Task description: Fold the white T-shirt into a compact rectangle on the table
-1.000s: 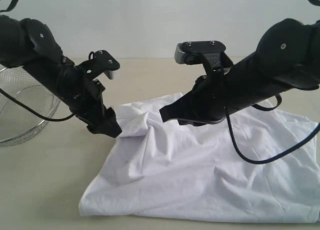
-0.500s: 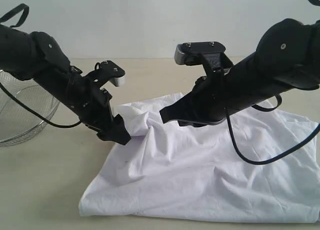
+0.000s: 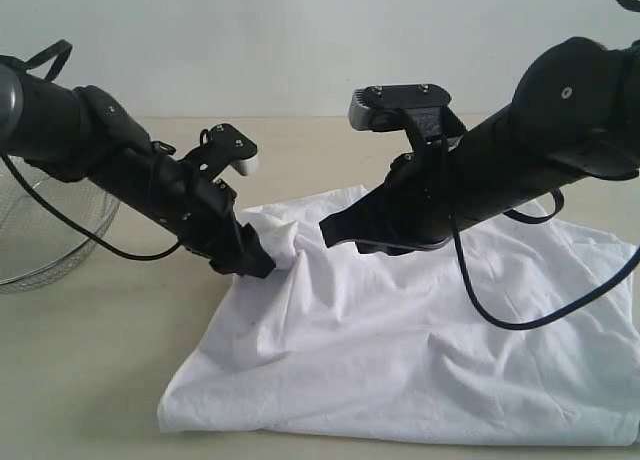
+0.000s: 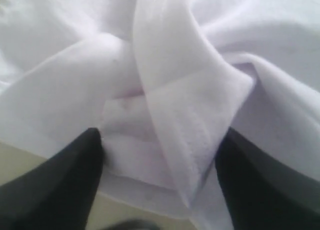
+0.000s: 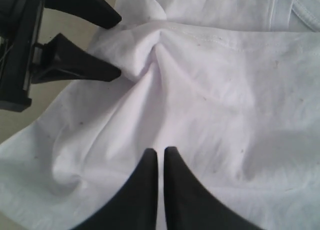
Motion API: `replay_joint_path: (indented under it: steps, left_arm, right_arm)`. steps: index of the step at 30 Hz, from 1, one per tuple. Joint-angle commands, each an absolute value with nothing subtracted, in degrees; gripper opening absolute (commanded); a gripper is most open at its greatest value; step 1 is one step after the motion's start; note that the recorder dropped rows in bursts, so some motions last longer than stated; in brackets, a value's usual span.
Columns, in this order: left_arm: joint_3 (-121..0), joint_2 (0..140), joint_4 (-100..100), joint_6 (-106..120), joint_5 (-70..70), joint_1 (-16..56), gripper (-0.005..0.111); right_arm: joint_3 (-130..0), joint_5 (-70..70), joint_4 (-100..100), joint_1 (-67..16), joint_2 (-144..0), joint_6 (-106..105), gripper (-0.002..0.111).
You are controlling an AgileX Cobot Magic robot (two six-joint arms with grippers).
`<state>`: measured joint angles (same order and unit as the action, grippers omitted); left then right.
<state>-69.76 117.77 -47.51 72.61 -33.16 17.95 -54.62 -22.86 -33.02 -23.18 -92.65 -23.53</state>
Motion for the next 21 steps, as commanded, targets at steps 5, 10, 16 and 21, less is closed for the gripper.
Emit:
replay_joint_path:
  steps: [5,10,16,21]
  left_arm:
    - [-70.0,117.6,-50.6,75.5,-30.0,17.9,0.014]
    - [-70.0,117.6,-50.6,77.4,-28.0,17.9,0.005]
    - [-70.1,117.6,-50.5,79.0,-25.5,17.9,0.005]
    - [-70.1,117.6,-50.5,79.1,-22.4,17.9,0.005]
  right_arm:
    - [-54.3,-22.9,-32.7,-22.8,-91.9,-23.5,0.000]
    - [-54.3,-23.1,-32.7,-22.8,-91.9,-23.4,0.000]
    - [-54.3,-22.9,-32.7,-22.8,-91.9,-22.7,0.000]
    - [-54.3,-22.4,-32.7,-22.8,-91.9,-22.4,0.000]
